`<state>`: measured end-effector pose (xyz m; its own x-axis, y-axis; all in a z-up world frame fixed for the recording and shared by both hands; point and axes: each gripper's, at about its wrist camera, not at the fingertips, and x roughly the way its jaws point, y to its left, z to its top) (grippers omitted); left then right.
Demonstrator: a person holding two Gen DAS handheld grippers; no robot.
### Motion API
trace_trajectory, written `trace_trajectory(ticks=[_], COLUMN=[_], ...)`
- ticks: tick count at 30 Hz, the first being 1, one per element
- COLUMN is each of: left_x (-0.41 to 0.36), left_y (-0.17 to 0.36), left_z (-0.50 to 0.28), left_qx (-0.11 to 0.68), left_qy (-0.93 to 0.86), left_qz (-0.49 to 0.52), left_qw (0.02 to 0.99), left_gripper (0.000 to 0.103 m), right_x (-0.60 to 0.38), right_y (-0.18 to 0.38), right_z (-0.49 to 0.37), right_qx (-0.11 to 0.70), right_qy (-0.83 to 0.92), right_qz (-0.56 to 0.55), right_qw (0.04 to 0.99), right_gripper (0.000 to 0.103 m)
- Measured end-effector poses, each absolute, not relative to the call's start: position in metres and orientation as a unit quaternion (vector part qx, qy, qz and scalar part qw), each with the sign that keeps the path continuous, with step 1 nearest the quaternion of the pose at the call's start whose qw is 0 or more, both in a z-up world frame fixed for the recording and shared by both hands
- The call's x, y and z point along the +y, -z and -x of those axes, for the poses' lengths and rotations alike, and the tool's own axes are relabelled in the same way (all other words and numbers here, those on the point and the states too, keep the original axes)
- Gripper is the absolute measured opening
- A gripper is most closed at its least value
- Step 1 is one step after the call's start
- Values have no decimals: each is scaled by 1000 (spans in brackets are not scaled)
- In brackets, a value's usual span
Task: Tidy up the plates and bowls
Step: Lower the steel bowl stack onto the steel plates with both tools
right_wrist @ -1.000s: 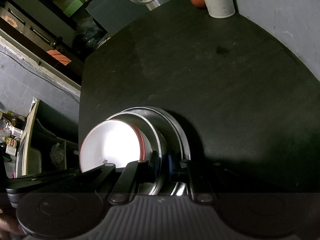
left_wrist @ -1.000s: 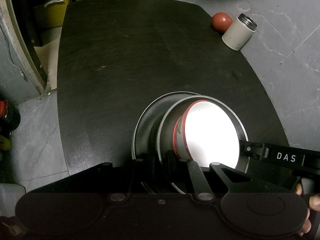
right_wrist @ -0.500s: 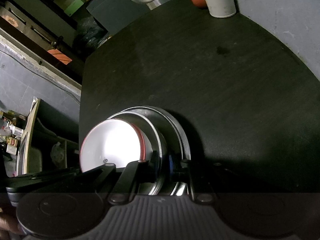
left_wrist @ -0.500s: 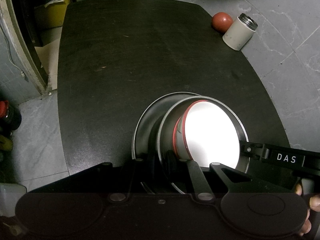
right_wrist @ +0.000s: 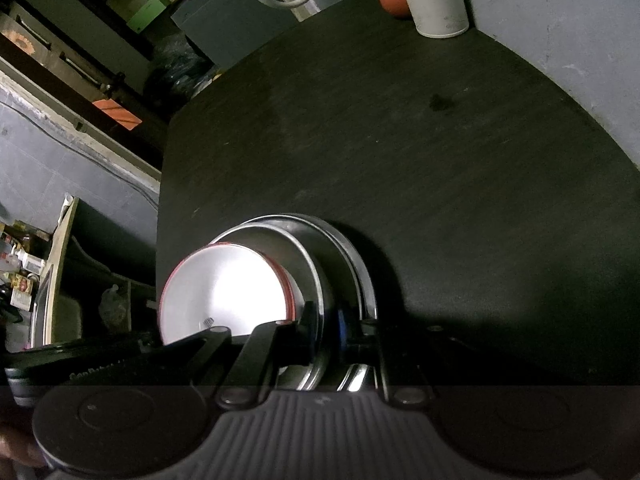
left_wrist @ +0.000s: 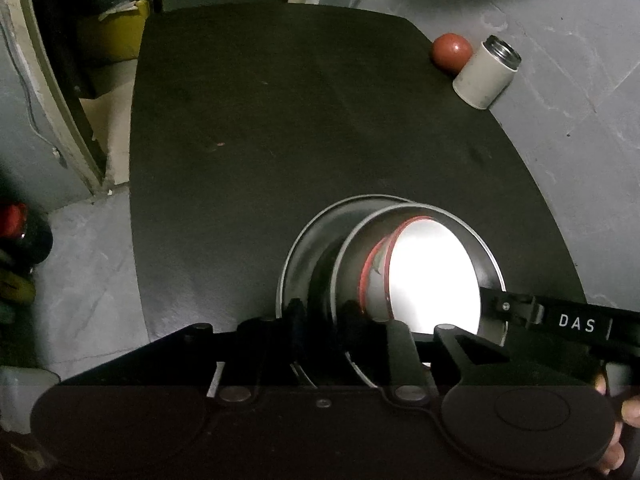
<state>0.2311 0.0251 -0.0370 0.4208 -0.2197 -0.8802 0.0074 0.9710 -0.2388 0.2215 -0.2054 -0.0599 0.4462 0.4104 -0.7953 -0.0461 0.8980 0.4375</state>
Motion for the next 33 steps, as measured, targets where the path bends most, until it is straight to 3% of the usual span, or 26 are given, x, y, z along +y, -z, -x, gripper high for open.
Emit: trace_trajectory(ticks=[19,24,29,33], left_x=[22,21,19,19], left_y=[33,32,31,30], left_z=[-229,-227,-225,-225], left_qx=[530,528,526,525], left_qy=[56,49,41,26], left_qz=[90,90,87,78], left_qw=[842,843,845,847], left_gripper=[32,32,33,43], right_x=[-210,-217,-220,-220], right_y=[58,58,59,57], right_z=[-219,-218,-217,-218], right_qx=[500,496,496,496], right_qy=[-138,-133,-136,-138], right_qz=[-186,-185,-185,-183], right_qw=[835,838,838,838], right_gripper=[18,35,36,37])
